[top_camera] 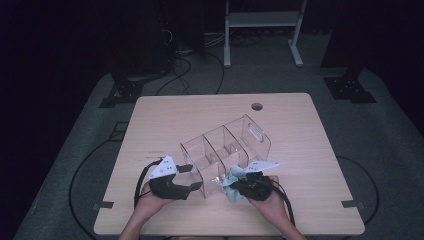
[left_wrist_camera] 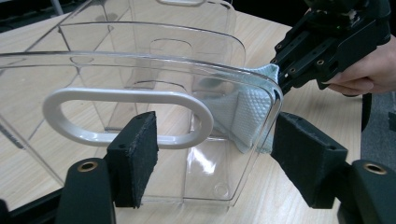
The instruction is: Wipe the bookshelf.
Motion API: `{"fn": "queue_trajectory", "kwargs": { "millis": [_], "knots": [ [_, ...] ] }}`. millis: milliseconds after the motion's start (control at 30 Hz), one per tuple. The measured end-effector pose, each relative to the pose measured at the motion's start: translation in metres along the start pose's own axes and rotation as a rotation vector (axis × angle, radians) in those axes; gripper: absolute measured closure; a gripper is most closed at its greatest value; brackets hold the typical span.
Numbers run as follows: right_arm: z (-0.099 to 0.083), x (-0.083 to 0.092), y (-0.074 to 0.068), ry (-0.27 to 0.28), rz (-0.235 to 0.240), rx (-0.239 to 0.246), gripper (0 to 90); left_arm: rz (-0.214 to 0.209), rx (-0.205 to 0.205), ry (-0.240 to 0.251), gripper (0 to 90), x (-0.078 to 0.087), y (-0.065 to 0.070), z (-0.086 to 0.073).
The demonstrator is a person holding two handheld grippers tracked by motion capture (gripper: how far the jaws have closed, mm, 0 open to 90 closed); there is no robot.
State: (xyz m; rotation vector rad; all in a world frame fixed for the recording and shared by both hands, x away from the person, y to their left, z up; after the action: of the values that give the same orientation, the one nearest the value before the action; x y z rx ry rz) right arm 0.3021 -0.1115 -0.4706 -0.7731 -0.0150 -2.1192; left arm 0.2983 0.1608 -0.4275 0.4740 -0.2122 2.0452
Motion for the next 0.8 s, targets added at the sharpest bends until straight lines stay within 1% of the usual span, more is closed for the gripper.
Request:
{"fn": "queue_trajectory", "kwargs": {
  "millis": [100,133,200,300,400,500,533,567,600,733,800],
  "knots": [
    [0.012,0.011,-0.007,0.059,0.012,0.017,84.2,0.006,0.007,0.004,27.8,0.007,-0.004,-0.001],
    [0.013,0.012,-0.008,0.065,0.013,0.023,84.2,0.014,0.009,0.007,27.8,0.009,-0.006,-0.001],
    [0.011,0.01,-0.007,0.053,0.009,0.023,84.2,0.031,0.024,0.015,27.8,0.013,-0.013,-0.002],
    [0.005,0.006,-0.004,0.027,0.016,0.004,84.2,0.066,0.028,0.021,27.8,0.016,-0.022,-0.003],
    [0.008,0.008,-0.007,0.037,0.025,0.016,84.1,0.094,0.047,0.016,27.7,0.015,-0.033,-0.006],
    [0.009,0.009,-0.009,0.042,0.032,0.018,84.2,0.115,0.054,0.015,27.8,0.014,-0.043,-0.006],
    [0.008,0.009,-0.008,0.039,0.035,0.015,84.1,0.128,0.054,0.011,27.7,0.013,-0.046,-0.006],
    [0.008,0.009,-0.008,0.038,0.038,0.013,84.2,0.133,0.054,0.015,27.7,0.013,-0.048,-0.005],
    [0.008,0.01,-0.008,0.037,0.039,0.013,84.2,0.13,0.068,0.021,27.7,0.011,-0.051,-0.005],
    [0.007,0.011,-0.007,0.032,0.041,0.009,84.1,0.136,0.062,0.0,27.2,0.005,-0.057,-0.003],
    [0.007,0.012,-0.006,0.034,0.045,0.006,84.1,0.14,0.064,-0.001,27.1,0.002,-0.059,-0.001]
  ]
}}
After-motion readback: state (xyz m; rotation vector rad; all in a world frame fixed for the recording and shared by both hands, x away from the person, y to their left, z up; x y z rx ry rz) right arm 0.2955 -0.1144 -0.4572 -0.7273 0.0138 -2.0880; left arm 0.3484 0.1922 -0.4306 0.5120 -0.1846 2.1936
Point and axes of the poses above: each handheld gripper's, and its own axes: x roughly backward along the jaws, z roughly out of its top, y roughly to its right, the point moved 2 cm from there along -x, roughly forward along the jaws, and after that the axes turned 3 degrees about y, right-handed, at the moved point
